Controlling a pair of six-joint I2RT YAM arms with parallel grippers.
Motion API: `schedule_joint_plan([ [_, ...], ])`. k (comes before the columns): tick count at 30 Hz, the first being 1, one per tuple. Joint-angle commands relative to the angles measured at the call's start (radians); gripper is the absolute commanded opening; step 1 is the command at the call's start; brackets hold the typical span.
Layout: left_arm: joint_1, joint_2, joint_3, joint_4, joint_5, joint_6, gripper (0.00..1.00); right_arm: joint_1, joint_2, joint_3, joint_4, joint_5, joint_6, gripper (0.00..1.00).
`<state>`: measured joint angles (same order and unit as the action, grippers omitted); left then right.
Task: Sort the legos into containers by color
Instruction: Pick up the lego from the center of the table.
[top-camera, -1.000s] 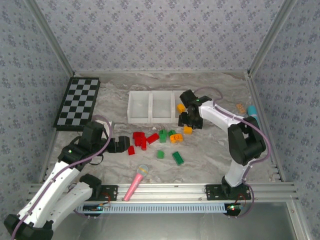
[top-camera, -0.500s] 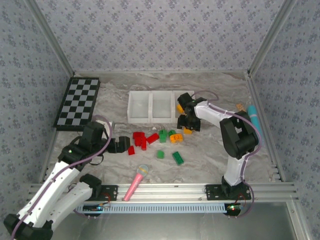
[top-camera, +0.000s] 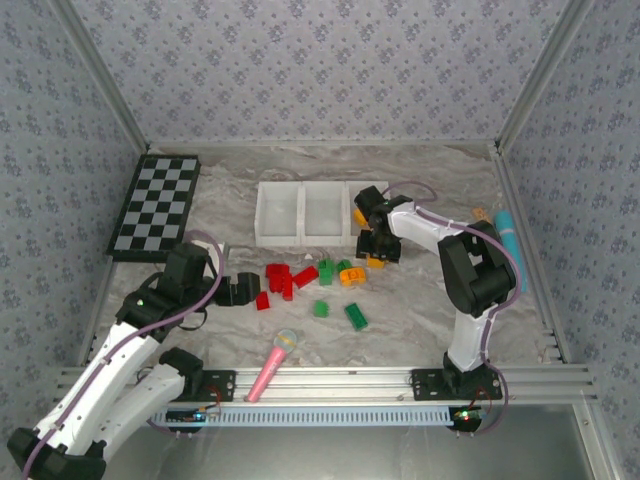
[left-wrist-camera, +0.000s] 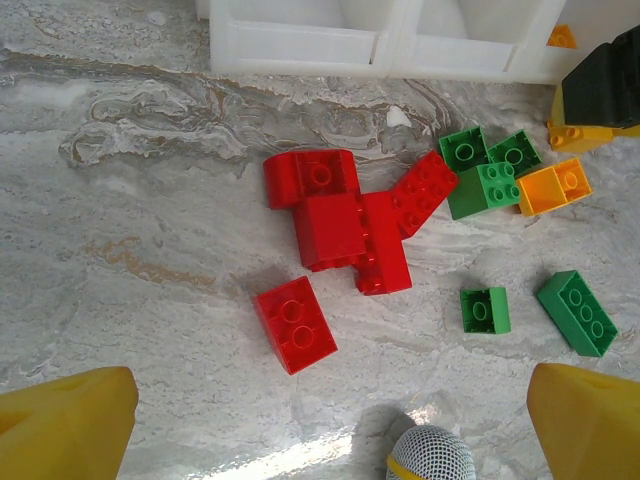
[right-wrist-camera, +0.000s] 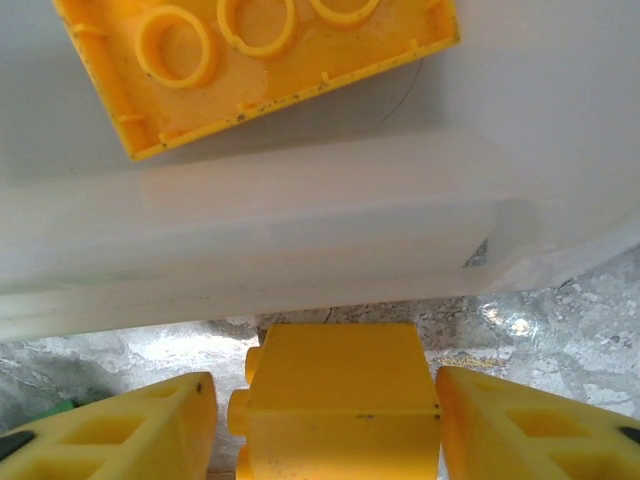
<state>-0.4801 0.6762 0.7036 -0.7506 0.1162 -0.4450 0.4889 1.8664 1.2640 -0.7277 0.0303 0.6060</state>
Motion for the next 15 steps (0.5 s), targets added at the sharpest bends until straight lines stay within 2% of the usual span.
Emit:
schedule_joint_plan([
  [1, -0.006, -0.006, 0.019, 0.004, -0.001, 0.012, 1.0, -0.006, 0.013, -0.014, -0.025, 0.013, 0.015, 0.55],
  [11, -0.013, -0.011, 0.019, 0.003, -0.009, 0.011, 1.0, 0.014, -0.076, 0.044, -0.098, 0.042, -0.009, 0.38],
  [15, -0.013, -0.012, 0.018, 0.003, -0.01, 0.011, 1.0, 0.04, -0.144, 0.118, -0.148, 0.063, -0.023, 0.36],
])
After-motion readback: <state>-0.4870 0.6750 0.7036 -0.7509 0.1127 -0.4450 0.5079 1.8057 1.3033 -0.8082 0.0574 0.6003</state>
